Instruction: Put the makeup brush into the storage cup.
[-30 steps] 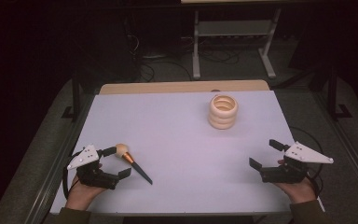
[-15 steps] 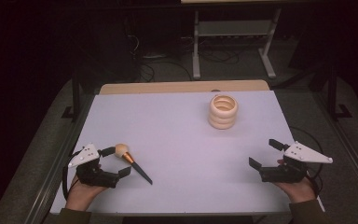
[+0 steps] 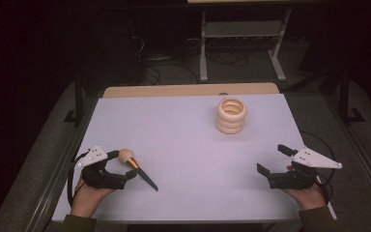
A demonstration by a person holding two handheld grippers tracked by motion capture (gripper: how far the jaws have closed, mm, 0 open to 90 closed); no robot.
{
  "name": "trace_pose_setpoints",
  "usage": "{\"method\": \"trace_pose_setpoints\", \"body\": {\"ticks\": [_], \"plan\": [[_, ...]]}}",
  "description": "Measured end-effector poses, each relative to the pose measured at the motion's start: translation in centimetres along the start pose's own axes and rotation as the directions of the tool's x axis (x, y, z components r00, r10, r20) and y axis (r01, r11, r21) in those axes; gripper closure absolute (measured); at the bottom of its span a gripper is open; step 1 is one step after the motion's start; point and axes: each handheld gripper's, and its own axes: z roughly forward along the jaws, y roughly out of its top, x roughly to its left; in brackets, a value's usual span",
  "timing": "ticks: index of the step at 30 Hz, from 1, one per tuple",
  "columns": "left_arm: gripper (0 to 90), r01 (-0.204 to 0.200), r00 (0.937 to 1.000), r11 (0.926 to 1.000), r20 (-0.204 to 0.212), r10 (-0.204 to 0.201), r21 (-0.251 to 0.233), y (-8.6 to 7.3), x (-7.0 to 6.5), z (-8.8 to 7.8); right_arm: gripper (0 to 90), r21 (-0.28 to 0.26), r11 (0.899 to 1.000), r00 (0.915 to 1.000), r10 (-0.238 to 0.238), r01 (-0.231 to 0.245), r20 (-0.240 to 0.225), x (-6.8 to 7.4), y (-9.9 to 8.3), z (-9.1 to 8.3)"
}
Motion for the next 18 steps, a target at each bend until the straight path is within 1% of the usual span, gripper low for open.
{"method": "trace_pose_setpoints", "body": {"ticks": [1, 4, 6, 7, 9, 13, 14, 15, 16, 17, 18], "plan": [[0.0, 0.003, 1.0000, 1.0000, -0.007, -0.003, 0.008, 0.1, 0.0, 0.0, 0.0, 0.003, 1.000, 1.0000, 0.004, -0.004, 0.001, 0.0, 0.0, 0.0], [0.0, -0.004, 0.9999, 1.0000, -0.011, 0.004, 0.006, 0.3, 0.0, 0.1, 0.0, 0.007, 1.000, 1.0000, -0.001, 0.001, 0.003, 0.0, 0.0, 0.1], [0.0, 0.008, 0.9999, 1.0000, -0.009, -0.008, 0.000, 0.4, -0.1, 0.2, 0.0, 0.010, 1.000, 1.0000, -0.001, 0.001, 0.001, 0.0, -0.1, 0.1], [0.0, 0.004, 1.0000, 1.0000, -0.009, -0.004, 0.006, 0.5, 0.0, 0.2, 0.0, 0.010, 1.000, 1.0000, -0.003, 0.003, 0.002, 0.0, -0.1, 0.1], [0.0, 0.009, 0.9999, 1.0000, -0.008, -0.009, 0.002, 0.5, -0.1, 0.3, 0.0, 0.011, 1.000, 1.0000, -0.003, 0.003, 0.001, 0.0, -0.1, 0.1], [0.0, 0.012, 0.9999, 0.9999, -0.006, -0.012, 0.010, 0.8, -0.1, 0.4, 0.0, 0.011, 1.000, 1.0000, -0.002, 0.002, -0.001, 0.1, -0.1, 0.2], [0.0, 0.017, 0.9998, 0.9997, -0.002, -0.017, 0.014, 0.9, -0.1, 0.5, 0.0, 0.010, 1.000, 1.0000, -0.002, 0.002, -0.003, 0.1, -0.1, 0.2], [0.0, 0.013, 0.9999, 0.9996, -0.001, -0.013, 0.025, 0.9, -0.1, 0.5, 0.0, 0.009, 1.000, 1.0000, -0.004, 0.004, -0.003, 0.1, -0.1, 0.3], [0.0, 0.020, 0.9998, 0.9990, -0.006, -0.020, 0.041, 1.1, -0.1, 0.7, 0.0, 0.009, 1.000, 1.0000, -0.006, 0.006, -0.003, 0.1, -0.1, 0.3], [0.0, 0.018, 0.9998, 0.9983, -0.007, -0.018, 0.055, 1.2, 0.0, 0.8, 0.0, 0.012, 1.000, 1.0000, -0.005, 0.005, -0.005, 0.2, -0.1, 0.3], [0.0, 0.019, 0.9998, 0.9981, -0.008, -0.018, 0.059, 1.3, 0.0, 0.9, 0.0, 0.014, 1.000, 1.0000, -0.003, 0.003, -0.004, 0.2, -0.1, 0.3]]}}
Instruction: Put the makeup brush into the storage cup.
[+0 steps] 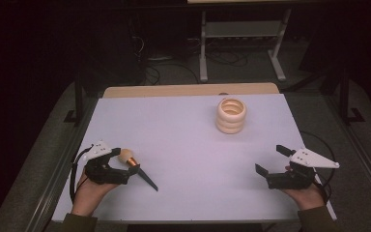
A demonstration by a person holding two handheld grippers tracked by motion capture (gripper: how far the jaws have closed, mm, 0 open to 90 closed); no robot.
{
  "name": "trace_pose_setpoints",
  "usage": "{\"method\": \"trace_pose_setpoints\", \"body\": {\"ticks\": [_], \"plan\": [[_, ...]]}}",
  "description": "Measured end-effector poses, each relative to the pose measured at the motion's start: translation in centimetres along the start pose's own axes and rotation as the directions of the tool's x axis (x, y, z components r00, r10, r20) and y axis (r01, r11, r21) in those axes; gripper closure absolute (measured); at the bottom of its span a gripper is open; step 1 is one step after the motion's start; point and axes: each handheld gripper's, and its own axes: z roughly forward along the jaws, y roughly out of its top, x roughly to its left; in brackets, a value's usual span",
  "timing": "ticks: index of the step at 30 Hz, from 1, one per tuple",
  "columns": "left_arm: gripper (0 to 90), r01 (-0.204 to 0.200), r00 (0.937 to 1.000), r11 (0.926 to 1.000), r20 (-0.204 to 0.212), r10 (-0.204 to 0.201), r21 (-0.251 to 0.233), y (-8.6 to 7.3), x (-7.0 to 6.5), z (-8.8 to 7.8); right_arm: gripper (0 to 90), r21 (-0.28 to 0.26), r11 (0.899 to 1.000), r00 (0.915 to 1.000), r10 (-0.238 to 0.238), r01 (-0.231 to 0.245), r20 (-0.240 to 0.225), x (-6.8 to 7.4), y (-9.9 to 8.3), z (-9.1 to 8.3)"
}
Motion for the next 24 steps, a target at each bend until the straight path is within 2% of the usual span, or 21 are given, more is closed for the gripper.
{"method": "trace_pose_setpoints", "body": {"ticks": [11, 13, 15, 17, 24], "plan": [[0.0, 0.016, 0.9997, 0.9973, -0.018, -0.014, 0.071, 0.6, -0.2, 0.9, 0.0, 0.001, 1.000, 1.0000, -0.005, 0.005, 0.001, 0.0, 0.0, 0.1], [0.0, 0.019, 0.9997, 0.9948, -0.019, -0.017, 0.100, 0.9, -0.2, 1.0, 0.0, 0.002, 1.000, 1.0000, 0.000, 0.000, 0.000, 0.1, 0.0, 0.1], [0.0, 0.030, 0.9994, 0.9947, -0.023, -0.027, 0.098, 0.9, -0.2, 1.1, 0.0, 0.006, 1.000, 1.0000, 0.004, -0.004, -0.002, 0.1, 0.0, 0.1], [0.0, 0.026, 0.9993, 0.9912, -0.030, -0.022, 0.130, 1.2, -0.1, 1.3, 0.0, 0.009, 1.000, 1.0000, -0.002, 0.002, -0.003, 0.2, 0.0, 0.2], [0.0, 0.042, 0.9977, 0.9873, -0.059, -0.033, 0.153, 1.4, 0.0, 1.6, 0.0, 0.011, 1.000, 1.0000, -0.003, 0.003, -0.001, 0.1, -0.1, 0.2]]}}
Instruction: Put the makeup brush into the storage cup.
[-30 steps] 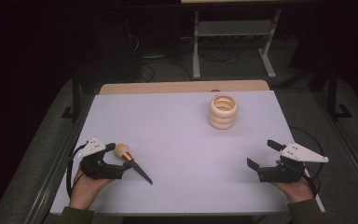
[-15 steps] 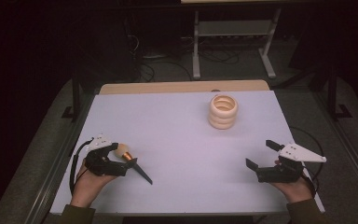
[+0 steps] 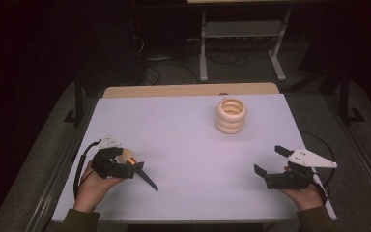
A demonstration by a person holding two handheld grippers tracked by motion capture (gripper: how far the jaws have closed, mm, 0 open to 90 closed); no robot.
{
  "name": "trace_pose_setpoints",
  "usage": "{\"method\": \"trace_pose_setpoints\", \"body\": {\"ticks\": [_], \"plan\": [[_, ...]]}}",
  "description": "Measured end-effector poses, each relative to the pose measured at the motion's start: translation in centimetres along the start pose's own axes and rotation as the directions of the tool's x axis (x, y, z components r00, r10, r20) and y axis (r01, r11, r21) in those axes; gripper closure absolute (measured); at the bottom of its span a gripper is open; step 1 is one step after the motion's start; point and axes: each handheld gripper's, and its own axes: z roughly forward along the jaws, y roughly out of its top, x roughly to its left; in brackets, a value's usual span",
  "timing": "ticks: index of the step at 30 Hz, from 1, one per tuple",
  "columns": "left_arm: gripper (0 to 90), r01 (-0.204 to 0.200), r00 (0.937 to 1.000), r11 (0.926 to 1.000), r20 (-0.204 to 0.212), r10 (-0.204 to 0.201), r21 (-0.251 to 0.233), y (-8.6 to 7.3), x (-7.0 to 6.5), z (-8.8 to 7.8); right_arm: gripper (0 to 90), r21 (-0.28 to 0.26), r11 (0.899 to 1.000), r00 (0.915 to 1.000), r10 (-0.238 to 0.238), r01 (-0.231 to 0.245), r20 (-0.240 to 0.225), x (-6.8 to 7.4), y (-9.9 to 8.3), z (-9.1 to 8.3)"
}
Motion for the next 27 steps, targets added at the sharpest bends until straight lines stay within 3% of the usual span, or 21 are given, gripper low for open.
{"method": "trace_pose_setpoints", "body": {"ticks": [9, 12, 14, 18, 27], "plan": [[0.0, 0.021, 0.9995, 0.9993, -0.025, -0.021, 0.032, 0.4, 0.2, 0.2, 0.0, 0.007, 1.000, 1.0000, -0.001, 0.001, -0.003, 0.1, 0.0, 0.1], [7.7, 0.032, 0.9989, 0.9985, -0.035, -0.030, 0.045, 0.5, 0.2, 0.3, 0.0, 0.010, 1.000, 1.0000, 0.004, -0.004, -0.003, 0.1, 0.0, 0.1], [7.7, 0.033, 0.9989, 0.9980, -0.035, -0.031, 0.054, 0.5, 0.1, 0.4, 0.0, 0.010, 1.000, 1.0000, 0.004, -0.004, -0.005, 0.1, -0.1, 0.1], [14.0, 0.043, 0.9983, 0.9934, -0.044, -0.039, 0.107, 0.5, 0.1, 0.8, 0.0, 0.012, 1.000, 1.0000, 0.002, -0.002, -0.003, 0.1, -0.1, 0.1], [17.2, 0.064, 0.9952, 0.9838, -0.083, -0.051, 0.167, 0.7, -0.1, 1.5, 0.0, 0.011, 1.000, 1.0000, 0.003, -0.003, -0.004, 0.1, -0.1, 0.1]]}}
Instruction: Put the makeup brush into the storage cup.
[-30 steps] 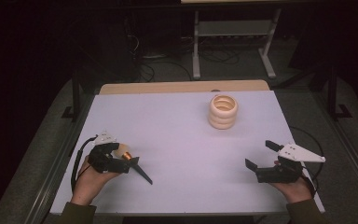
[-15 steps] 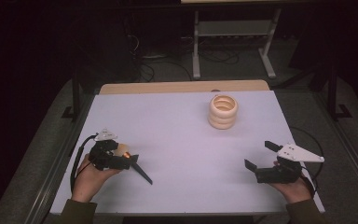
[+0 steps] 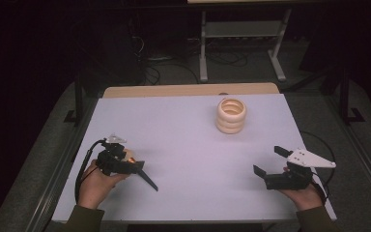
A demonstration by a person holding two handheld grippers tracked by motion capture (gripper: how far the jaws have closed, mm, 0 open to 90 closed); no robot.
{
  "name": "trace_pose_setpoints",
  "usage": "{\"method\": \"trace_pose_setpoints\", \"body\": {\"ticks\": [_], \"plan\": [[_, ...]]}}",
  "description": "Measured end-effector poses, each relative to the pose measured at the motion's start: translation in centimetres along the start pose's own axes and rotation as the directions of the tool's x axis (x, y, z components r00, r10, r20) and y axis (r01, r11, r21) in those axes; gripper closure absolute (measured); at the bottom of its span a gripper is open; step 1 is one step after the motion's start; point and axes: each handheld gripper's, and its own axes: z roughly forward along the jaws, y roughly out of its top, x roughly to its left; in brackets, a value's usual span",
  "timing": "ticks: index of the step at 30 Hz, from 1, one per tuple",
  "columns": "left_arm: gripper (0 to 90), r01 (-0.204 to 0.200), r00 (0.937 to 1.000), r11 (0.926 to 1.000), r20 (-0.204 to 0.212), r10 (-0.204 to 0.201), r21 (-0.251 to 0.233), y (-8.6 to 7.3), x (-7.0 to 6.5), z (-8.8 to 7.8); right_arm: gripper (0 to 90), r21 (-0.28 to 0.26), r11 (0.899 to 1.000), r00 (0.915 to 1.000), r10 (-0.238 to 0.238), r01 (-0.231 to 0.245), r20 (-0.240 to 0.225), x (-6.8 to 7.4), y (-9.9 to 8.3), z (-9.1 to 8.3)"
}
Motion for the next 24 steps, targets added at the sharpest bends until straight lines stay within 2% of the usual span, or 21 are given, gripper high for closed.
{"method": "trace_pose_setpoints", "body": {"ticks": [10, 15, 21, 24], "plan": [[17.2, 0.008, 0.9998, 0.9975, -0.017, -0.007, 0.070, -0.3, 0.0, 1.1, 0.0, 0.002, 1.000, 1.0000, 0.002, -0.002, -0.001, 0.0, 0.0, 0.0], [18.0, 0.018, 0.9997, 0.9964, -0.021, -0.017, 0.083, -0.4, 0.0, 1.3, 0.0, 0.001, 1.000, 1.0000, 0.002, -0.002, 0.001, -0.1, 0.0, 0.0], [18.5, 0.007, 0.9996, 0.9942, -0.027, -0.004, 0.108, -0.5, 0.1, 1.6, 0.0, 0.002, 1.000, 1.0000, 0.002, -0.002, 0.004, -0.1, -0.1, -0.1], [18.7, 0.014, 0.9994, 0.9934, -0.032, -0.010, 0.114, -0.6, 0.1, 1.8, 0.0, 0.006, 1.000, 1.0000, 0.005, -0.005, 0.004, -0.1, -0.1, -0.1]]}}
